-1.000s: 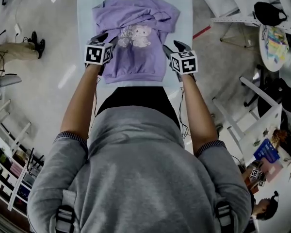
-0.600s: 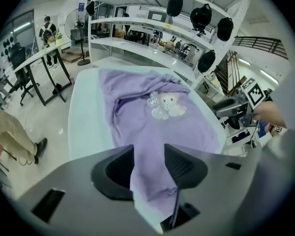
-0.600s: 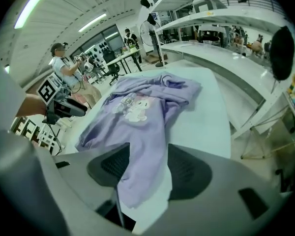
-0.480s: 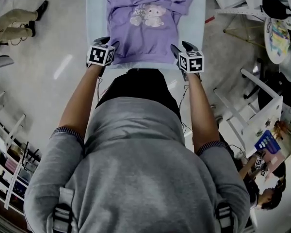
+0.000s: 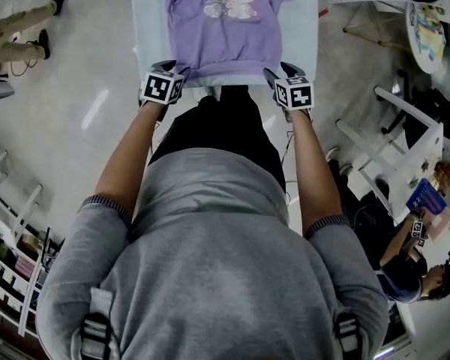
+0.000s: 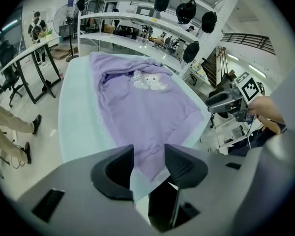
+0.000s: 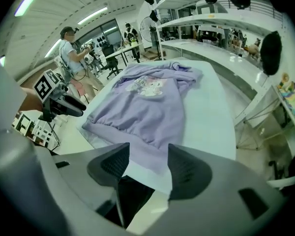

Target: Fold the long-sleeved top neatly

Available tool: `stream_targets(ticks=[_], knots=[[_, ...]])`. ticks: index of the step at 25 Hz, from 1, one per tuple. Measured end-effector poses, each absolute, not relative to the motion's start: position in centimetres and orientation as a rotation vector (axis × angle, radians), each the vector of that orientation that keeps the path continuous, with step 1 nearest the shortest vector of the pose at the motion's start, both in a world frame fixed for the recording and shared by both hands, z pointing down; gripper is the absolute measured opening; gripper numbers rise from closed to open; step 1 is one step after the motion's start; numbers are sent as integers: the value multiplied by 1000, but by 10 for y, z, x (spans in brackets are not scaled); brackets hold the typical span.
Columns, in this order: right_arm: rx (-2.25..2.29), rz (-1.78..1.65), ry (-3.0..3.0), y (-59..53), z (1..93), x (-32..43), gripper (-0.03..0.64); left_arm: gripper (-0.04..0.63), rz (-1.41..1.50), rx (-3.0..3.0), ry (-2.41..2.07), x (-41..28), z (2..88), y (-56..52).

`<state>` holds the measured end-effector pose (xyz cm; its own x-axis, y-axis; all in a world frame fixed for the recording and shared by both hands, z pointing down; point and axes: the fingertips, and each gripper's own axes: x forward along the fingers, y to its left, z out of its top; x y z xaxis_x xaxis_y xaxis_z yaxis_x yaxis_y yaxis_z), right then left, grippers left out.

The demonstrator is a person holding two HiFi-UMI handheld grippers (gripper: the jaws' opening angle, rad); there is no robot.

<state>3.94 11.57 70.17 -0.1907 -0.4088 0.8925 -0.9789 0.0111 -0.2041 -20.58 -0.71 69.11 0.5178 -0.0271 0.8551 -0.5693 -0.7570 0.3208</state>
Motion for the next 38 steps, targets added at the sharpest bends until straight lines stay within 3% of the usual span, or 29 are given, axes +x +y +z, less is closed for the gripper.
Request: stream_targets(ticks=[13, 16, 18, 20, 21, 38], knots=[[1410, 1167, -1561, 150, 749, 41, 232, 228, 1233, 2023, -588, -229, 732, 27], [1406, 1158, -1573, 148, 760, 41, 203, 119, 1183, 1993, -643, -234, 739, 26], [1407, 1138, -1579, 145, 762, 42, 164, 55, 1133, 1990, -680, -236, 738, 23], [1415, 1091, -1587, 142, 757, 45, 45, 44, 1093, 1990, -700, -237, 735, 21], [1414, 1064, -1595, 141, 753, 47, 25, 41, 1076, 1990, -709, -237, 733, 21], [1202, 693, -1633, 195, 672, 28, 21, 39, 885, 1918, -778, -274, 681, 65]])
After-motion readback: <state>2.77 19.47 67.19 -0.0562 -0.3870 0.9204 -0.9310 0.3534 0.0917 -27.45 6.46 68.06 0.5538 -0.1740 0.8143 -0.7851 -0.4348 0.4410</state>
